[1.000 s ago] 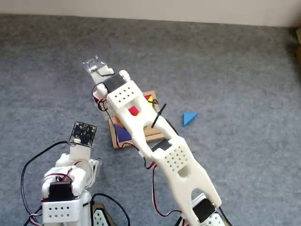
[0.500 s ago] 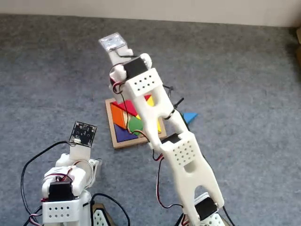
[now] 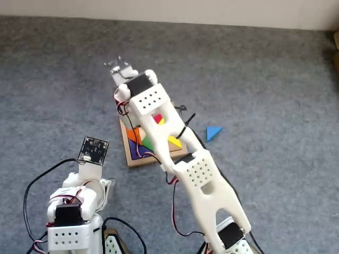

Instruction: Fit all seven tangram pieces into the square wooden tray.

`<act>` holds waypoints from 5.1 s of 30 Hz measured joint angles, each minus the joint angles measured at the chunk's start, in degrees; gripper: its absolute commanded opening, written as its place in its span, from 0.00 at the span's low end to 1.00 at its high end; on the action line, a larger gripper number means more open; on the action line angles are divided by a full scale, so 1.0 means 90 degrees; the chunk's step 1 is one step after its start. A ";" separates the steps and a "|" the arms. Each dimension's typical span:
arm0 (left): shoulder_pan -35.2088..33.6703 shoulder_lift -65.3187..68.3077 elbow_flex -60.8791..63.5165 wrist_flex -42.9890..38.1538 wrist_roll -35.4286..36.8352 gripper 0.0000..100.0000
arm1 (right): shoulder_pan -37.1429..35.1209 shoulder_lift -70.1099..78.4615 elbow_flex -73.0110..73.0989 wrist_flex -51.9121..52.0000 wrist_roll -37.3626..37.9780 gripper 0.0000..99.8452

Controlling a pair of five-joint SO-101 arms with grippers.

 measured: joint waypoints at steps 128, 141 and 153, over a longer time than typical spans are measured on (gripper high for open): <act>0.0000 0.0000 0.0000 0.0000 0.0000 0.21 | -0.0332 0.1944 -0.3077 0.0000 0.0400 0.00; 0.0000 0.0000 0.0000 0.0000 0.0000 0.21 | 0.0860 -0.1504 -0.0762 0.0029 0.0400 0.00; 0.0000 0.0000 0.0000 0.0000 0.0000 0.21 | 0.2364 -0.6339 0.5324 0.0029 0.0400 0.01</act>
